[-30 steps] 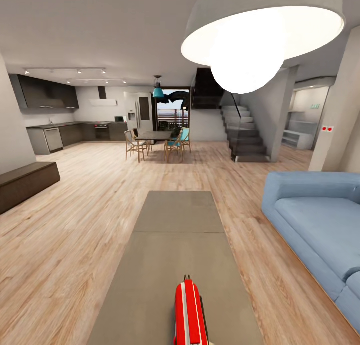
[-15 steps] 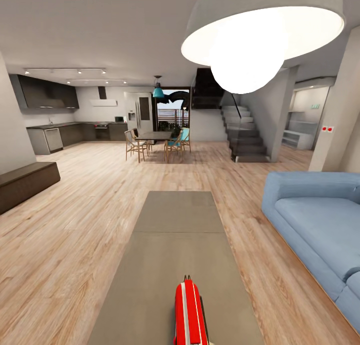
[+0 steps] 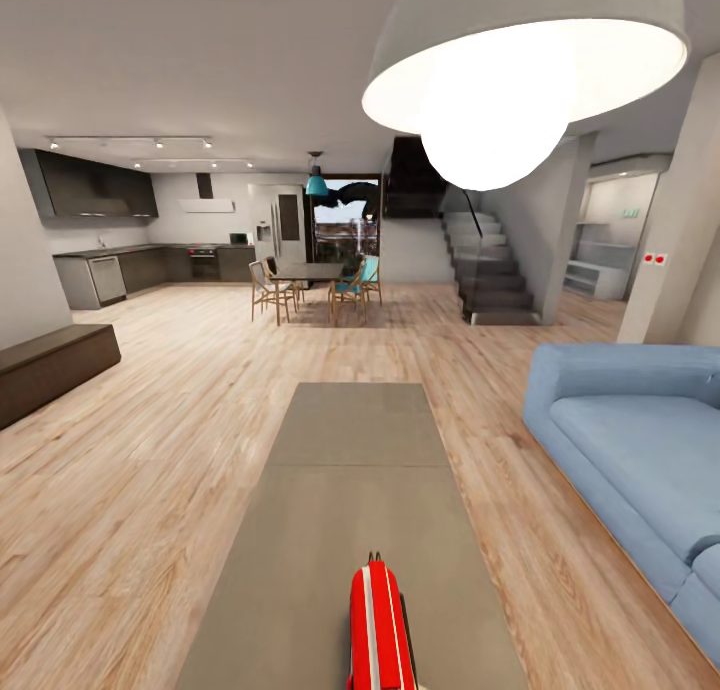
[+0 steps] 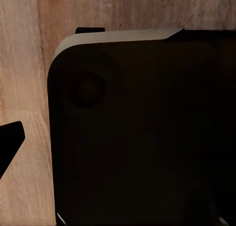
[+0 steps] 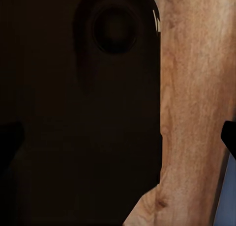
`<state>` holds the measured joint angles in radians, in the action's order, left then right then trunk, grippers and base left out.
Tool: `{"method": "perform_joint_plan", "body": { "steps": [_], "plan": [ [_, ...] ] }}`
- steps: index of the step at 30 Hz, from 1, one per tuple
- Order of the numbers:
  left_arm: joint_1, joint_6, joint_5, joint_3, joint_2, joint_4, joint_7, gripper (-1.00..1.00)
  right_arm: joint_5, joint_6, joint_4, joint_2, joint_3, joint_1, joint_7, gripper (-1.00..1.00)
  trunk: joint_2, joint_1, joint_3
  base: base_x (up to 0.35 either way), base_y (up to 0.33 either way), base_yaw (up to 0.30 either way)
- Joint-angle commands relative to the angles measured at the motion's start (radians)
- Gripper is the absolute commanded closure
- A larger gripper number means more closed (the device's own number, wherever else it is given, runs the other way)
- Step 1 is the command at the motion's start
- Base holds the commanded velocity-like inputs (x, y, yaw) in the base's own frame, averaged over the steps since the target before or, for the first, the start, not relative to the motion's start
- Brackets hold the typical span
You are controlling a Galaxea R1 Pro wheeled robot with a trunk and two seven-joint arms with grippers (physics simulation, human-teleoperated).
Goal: Turn on the radio receiver that's on the table in the living room.
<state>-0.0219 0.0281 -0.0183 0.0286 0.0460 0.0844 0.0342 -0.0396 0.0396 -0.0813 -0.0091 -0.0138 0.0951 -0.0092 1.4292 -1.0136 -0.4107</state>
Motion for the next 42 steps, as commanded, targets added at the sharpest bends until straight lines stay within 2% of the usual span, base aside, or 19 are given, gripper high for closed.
{"method": "perform_joint_plan", "body": {
  "steps": [1, 42],
  "plan": [
    [0.0, -0.001, 0.0, 0.0, 0.0, 0.0, 0.0, -1.0, 0.0, 0.0, 0.0, 0.0, 0.0, 0.0, 0.0, -1.0, -0.007, 0.004, 0.003, 0.0, 0.0, 0.0],
    [0.0, -0.007, 0.0, -0.002, -0.002, 0.0, 0.001, -1.0, -0.002, -0.007, 0.0, -0.001, 0.0, 0.0, 0.008, -1.0, -0.294, 0.161, 0.132, 0.0, 0.0, 0.0]
  ]
}}
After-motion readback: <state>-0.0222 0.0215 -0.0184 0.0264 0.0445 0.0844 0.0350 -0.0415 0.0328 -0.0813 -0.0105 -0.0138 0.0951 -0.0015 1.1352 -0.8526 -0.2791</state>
